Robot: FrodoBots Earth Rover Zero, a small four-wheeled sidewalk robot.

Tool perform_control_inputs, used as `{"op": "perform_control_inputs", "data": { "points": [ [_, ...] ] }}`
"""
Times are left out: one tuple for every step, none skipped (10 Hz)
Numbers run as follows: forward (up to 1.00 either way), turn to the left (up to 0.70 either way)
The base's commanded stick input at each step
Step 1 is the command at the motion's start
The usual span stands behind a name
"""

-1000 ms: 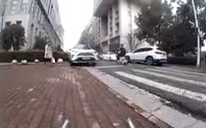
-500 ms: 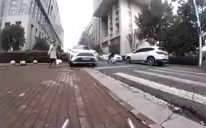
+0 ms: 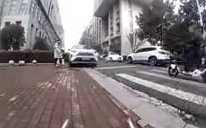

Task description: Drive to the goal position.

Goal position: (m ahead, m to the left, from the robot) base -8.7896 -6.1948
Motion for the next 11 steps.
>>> {"op": "perform_control_inputs", "data": {
  "points": [
    [0.53,0.0],
    [0.53,0.0],
    [0.53,-0.01],
    [0.52,-0.03],
    [0.52,-0.24],
    [0.52,-0.3],
    [0.5,-0.3],
    [0.49,-0.29],
    [0.49,-0.29],
    [0.49,-0.29],
    [0.49,-0.29]
  ]
}}
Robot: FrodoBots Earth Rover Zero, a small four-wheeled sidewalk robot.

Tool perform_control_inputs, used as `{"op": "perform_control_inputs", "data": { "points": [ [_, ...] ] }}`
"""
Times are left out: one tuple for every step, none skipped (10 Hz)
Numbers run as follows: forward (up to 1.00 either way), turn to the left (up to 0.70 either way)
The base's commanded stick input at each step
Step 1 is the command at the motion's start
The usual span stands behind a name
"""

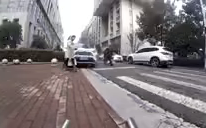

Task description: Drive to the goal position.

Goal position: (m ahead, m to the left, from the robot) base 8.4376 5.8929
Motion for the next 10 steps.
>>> {"op": "perform_control_inputs", "data": {
  "points": [
    [0.49,-0.29],
    [0.49,-0.29],
    [0.47,-0.28],
    [0.45,-0.27],
    [0.45,-0.27],
    [0.45,-0.27],
    [0.46,-0.28],
    [0.45,-0.27],
    [0.45,-0.27],
    [0.45,-0.27]
  ]
}}
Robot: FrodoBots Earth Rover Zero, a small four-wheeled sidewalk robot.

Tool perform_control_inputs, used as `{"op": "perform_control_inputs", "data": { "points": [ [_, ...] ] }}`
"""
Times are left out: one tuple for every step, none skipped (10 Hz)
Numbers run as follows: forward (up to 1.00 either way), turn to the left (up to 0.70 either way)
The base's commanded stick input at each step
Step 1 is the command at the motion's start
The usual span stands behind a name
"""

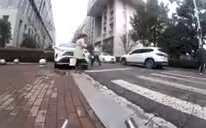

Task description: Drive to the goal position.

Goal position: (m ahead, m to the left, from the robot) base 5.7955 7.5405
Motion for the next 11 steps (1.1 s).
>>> {"op": "perform_control_inputs", "data": {
  "points": [
    [0.45,-0.27],
    [0.45,-0.27],
    [0.45,-0.27],
    [0.45,-0.27],
    [0.46,-0.28],
    [0.46,-0.28],
    [0.46,-0.28],
    [0.55,-0.2],
    [0.68,-0.14],
    [0.7,-0.14],
    [0.7,-0.14]
  ]
}}
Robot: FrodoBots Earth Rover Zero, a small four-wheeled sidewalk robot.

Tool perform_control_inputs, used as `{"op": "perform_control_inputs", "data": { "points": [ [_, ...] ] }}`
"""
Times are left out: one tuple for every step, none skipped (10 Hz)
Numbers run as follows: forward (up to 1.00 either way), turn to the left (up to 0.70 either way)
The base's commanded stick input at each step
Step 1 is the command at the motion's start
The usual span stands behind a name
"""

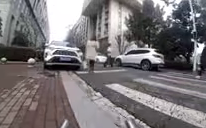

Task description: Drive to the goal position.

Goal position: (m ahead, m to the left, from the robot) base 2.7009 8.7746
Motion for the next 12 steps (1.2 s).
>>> {"op": "perform_control_inputs", "data": {
  "points": [
    [0.7,-0.14],
    [0.7,-0.14],
    [0.7,-0.12],
    [0.7,0.0],
    [0.7,0.0],
    [0.7,0.0],
    [0.7,0.0],
    [0.7,0.0],
    [0.7,0.0],
    [0.7,0.0],
    [0.7,0.0],
    [0.7,0.0]
  ]
}}
